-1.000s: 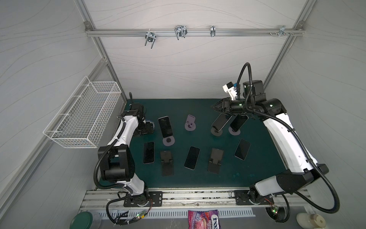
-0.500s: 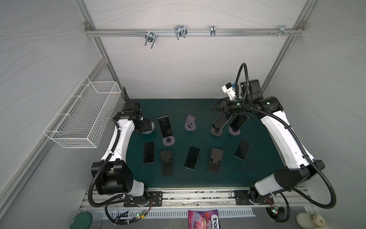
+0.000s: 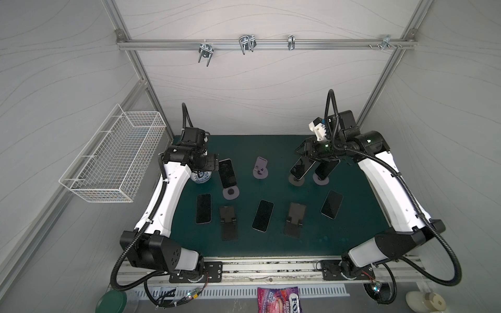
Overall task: Remove the phone from the phone stand
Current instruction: Place the phone at the middle-left of the table, then remove the phone from the phone stand.
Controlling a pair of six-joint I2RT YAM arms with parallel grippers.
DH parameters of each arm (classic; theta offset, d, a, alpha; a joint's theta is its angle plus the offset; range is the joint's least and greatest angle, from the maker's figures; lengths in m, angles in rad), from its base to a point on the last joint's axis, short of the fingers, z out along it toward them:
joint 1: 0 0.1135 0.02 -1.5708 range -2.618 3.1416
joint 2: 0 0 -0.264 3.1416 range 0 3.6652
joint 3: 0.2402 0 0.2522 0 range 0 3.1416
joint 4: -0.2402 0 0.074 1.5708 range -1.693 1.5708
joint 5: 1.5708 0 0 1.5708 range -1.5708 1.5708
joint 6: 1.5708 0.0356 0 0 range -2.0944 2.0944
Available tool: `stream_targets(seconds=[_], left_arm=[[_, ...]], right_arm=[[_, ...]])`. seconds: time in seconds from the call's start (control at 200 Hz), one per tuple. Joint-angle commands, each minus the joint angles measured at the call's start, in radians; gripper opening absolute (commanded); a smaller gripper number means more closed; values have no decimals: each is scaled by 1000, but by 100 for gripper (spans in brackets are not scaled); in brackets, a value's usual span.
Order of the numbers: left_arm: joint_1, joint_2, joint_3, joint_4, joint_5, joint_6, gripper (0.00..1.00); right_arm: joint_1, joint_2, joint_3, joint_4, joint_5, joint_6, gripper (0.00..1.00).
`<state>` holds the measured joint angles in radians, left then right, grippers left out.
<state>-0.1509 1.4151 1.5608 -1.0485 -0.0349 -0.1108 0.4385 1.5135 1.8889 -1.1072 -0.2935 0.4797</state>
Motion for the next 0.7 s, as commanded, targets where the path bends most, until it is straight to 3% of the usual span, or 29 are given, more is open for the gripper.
stream_targets(seconds=[0.0,0.13,0.38,0.695], left_arm=[[-88,-24,64,5,-36,-42,83],[-219,-68,59,77,-66,-104,84],[-401,-90,26,123,-138,-218,85],[-437,-74,-26,126,-117,-283,91]], right_arm=[[-11,2,-13,-54,95,9,51],[-16,3,-20,-43,140,30,55],[-30,-13,-59,12,100,33,56],[17,-36,-145,72,123,46,56]])
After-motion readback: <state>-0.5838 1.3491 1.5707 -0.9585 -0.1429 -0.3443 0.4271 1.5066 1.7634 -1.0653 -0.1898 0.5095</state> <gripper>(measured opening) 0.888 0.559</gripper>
